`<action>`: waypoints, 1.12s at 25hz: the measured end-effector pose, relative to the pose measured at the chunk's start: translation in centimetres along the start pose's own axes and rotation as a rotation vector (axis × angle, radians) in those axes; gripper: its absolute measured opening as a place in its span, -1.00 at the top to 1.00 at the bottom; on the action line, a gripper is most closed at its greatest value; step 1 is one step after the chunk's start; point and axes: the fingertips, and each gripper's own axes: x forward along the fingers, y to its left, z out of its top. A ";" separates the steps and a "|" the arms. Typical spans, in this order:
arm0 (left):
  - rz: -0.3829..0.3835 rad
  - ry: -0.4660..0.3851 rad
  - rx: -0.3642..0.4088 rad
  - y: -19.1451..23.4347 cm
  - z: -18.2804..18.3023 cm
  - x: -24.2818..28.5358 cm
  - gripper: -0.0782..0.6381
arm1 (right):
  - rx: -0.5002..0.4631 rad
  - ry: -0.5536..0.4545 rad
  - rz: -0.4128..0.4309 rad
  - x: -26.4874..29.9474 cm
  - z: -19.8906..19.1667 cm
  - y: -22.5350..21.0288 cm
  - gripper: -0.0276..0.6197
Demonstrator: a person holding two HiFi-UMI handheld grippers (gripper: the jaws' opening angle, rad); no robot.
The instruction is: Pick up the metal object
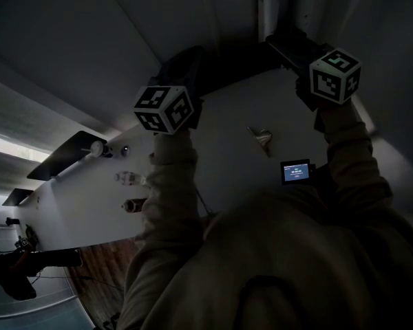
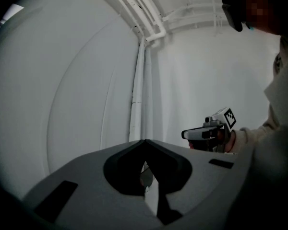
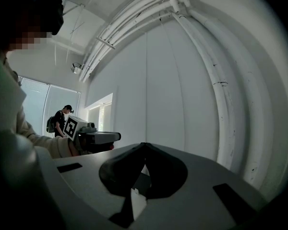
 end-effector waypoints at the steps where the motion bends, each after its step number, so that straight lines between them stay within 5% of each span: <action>1: -0.002 0.002 -0.001 0.1 0.0 0.1 0.77 | -0.003 0.000 0.000 0.1 0.1 0.0 0.85; 5: 0.001 0.020 -0.013 0.6 -1.1 0.3 0.77 | -0.005 0.023 -0.002 0.8 -0.4 -0.2 0.85; 28: 0.026 0.181 -0.204 2.8 -14.3 -0.3 0.77 | 0.209 0.317 -0.068 1.0 -17.0 -4.2 0.85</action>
